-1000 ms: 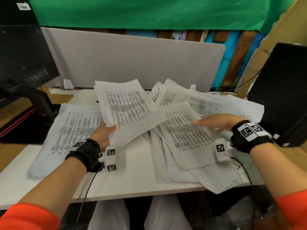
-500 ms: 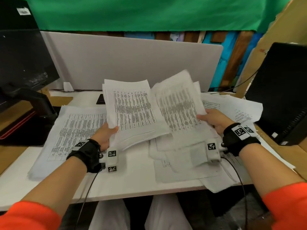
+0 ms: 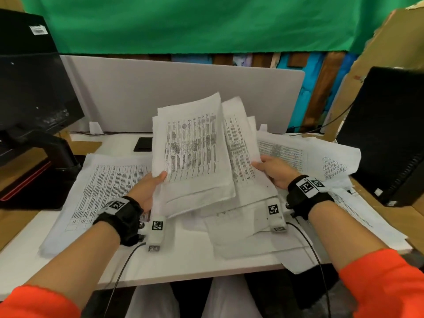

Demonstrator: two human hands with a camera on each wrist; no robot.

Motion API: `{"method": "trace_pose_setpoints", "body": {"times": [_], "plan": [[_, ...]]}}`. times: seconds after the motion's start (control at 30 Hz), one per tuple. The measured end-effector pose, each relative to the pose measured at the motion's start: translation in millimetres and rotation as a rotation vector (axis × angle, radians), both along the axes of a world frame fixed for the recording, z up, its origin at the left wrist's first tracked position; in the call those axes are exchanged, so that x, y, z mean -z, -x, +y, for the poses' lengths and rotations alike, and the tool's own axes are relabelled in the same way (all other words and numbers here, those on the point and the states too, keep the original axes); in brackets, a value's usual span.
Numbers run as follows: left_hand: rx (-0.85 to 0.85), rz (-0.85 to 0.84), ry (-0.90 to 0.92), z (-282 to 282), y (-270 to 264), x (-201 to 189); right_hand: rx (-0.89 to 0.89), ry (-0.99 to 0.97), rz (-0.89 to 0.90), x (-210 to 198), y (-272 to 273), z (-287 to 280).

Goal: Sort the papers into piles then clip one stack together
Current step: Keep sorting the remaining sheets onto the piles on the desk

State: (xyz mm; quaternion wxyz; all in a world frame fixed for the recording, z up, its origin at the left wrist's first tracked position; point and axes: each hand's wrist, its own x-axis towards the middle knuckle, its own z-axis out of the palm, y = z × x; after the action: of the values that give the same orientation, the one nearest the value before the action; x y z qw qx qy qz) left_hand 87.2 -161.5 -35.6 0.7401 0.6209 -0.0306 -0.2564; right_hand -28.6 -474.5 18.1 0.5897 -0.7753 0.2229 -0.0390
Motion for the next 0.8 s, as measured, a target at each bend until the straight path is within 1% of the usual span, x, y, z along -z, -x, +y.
{"method": "trace_pose_setpoints", "body": {"times": [0.13, 0.2, 0.27, 0.33, 0.4, 0.47, 0.53, 0.6, 0.67, 0.7, 0.8], "plan": [[-0.01, -0.027, 0.14, -19.3, 8.8, -19.6, -0.083, -0.168, -0.165, -14.5, -7.6, 24.0], [-0.033, -0.151, 0.159, -26.6, 10.4, -28.5, -0.087, -0.285, -0.252, -23.7, -10.9, 29.5], [-0.114, -0.323, 0.115, -31.0, 10.9, -37.9, -0.128, -0.312, -0.29, -34.2, -11.0, 33.4], [-0.184, -0.485, 0.09, -35.7, 12.8, -50.9, -0.163, -0.177, -0.312, -46.6, -10.3, 39.5], [-0.21, -0.636, 0.066, -41.7, 17.0, -67.2, -0.15, -0.003, -0.404, -57.6, -10.5, 44.3], [-0.243, -0.733, 0.065, -45.6, 21.4, -85.7, -0.116, 0.092, -0.494, -69.5, -10.0, 47.5], [-0.28, -0.778, 0.078, -46.7, 23.4, -103.4, -0.106, 0.096, -0.554, -79.8, -10.0, 48.3], [-0.292, -0.766, 0.095, -46.2, 21.8, -119.9, -0.096, -0.017, -0.616, -90.3, -8.0, 49.2], [-0.253, -0.727, 0.122, -46.4, 17.2, -135.9, -0.079, -0.132, -0.677, -101.0, -6.6, 50.1], [-0.218, -0.735, 0.131, -48.4, 14.3, -143.8, -0.085, -0.171, -0.693, -106.9, -6.0, 52.4], [-0.136, -0.821, 0.085, -62.4, 20.4, -165.8, -0.105, -0.212, -0.746, -125.3, -10.9, 66.2]]}}
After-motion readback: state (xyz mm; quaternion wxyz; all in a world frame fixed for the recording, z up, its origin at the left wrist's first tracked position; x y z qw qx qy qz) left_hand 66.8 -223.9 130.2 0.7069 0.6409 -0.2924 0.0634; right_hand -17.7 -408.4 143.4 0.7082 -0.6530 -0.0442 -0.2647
